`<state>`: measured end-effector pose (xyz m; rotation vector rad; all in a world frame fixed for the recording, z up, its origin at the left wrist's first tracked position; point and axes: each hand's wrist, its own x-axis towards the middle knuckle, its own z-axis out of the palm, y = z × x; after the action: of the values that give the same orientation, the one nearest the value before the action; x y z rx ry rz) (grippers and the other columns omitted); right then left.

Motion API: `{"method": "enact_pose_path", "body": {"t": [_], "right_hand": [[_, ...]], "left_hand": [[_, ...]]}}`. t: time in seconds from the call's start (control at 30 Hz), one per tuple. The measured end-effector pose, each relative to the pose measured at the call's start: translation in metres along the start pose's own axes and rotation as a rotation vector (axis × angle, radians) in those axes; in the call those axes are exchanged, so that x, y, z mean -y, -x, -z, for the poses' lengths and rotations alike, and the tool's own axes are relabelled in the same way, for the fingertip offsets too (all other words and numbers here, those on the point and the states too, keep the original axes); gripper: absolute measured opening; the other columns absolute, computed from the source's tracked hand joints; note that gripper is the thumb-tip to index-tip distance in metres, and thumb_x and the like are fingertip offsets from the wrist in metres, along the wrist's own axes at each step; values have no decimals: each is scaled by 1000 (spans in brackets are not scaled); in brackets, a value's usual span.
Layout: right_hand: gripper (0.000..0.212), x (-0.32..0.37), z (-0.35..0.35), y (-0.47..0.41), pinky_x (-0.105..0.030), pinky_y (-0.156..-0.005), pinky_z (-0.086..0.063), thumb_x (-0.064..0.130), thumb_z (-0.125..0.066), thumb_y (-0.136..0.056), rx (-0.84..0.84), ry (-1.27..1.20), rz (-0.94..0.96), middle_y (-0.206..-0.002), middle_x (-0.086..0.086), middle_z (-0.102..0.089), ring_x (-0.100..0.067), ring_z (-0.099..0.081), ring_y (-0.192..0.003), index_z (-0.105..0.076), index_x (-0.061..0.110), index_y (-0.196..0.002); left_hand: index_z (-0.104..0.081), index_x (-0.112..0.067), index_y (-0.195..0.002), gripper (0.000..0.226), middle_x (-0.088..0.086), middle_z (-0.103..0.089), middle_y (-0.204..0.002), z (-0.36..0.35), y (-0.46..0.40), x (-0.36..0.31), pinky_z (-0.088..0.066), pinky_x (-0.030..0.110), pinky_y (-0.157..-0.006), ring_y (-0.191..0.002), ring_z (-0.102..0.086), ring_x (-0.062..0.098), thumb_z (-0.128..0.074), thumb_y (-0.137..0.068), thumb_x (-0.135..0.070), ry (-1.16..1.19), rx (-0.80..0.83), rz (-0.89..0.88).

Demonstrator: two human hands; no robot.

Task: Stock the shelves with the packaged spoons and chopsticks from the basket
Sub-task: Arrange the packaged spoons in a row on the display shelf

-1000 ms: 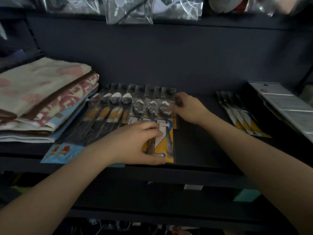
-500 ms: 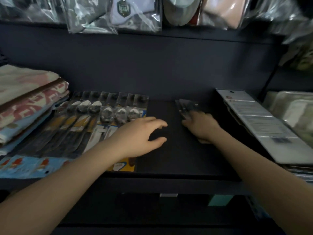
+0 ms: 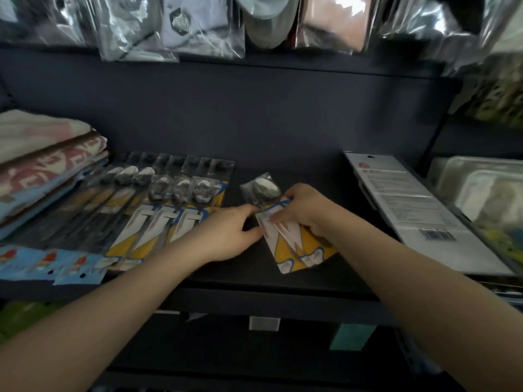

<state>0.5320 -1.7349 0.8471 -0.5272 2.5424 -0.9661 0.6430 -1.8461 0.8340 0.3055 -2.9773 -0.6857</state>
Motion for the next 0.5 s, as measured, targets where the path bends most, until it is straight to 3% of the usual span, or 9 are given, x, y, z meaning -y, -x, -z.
{"method": "enact_pose_path", "body": {"t": [0.13,0.2,0.27,0.33,0.43,0.5], "right_hand": [[38,-6,5,-7,-29,-57,-52,7,-75,-74,92,-342,-72,-88,-14,-68,-21,-65,-70,-60,-1,-108],[18,-6,5,-6,-29,-51,-53,3,-68,-81,130,-562,-72,-69,-11,-68,-19,-64,-57,-63,-3,-97],[6,-5,2,-4,-29,-50,-56,2,-63,-85,175,-749,-63,-63,-9,-68,-18,-66,-53,-64,-1,-90],[7,-4,-2,-3,-31,-55,-57,3,-60,-87,206,-827,-59,-72,-9,-70,-19,-68,-60,-63,3,-93],[17,-4,-9,-1,-38,-66,-55,8,-54,-92,226,-876,-53,-85,-11,-68,-23,-66,-74,-61,5,-107],[17,-2,-12,-2,-38,-66,-55,13,-50,-95,237,-919,-64,-86,-12,-67,-23,-65,-75,-60,6,-107]], "left_hand": [[-35,-28,-139,47,-5,-47,-138,-13,0,-10,-37,24,-90,-122,-47,14,-44,-94,-38,365,-3,126],[-40,-26,-134,41,-6,-53,-124,-18,-4,-14,-39,24,-89,-110,-52,12,-47,-94,-32,696,-114,191],[-47,-23,-121,30,0,-61,-109,-16,-9,-18,-47,30,-87,-96,-58,15,-54,-92,-23,1068,-268,309],[-54,-12,-111,23,12,-66,-102,-9,-12,-17,-52,39,-85,-87,-63,22,-58,-88,-15,1311,-322,398],[-62,-1,-106,21,19,-67,-105,-3,-6,-13,-54,37,-80,-84,-66,26,-56,-87,-3,1227,-247,328],[-67,-10,-96,17,11,-71,-96,0,-1,-10,-55,30,-76,-82,-67,19,-57,-86,-1,1033,-260,280]]}}
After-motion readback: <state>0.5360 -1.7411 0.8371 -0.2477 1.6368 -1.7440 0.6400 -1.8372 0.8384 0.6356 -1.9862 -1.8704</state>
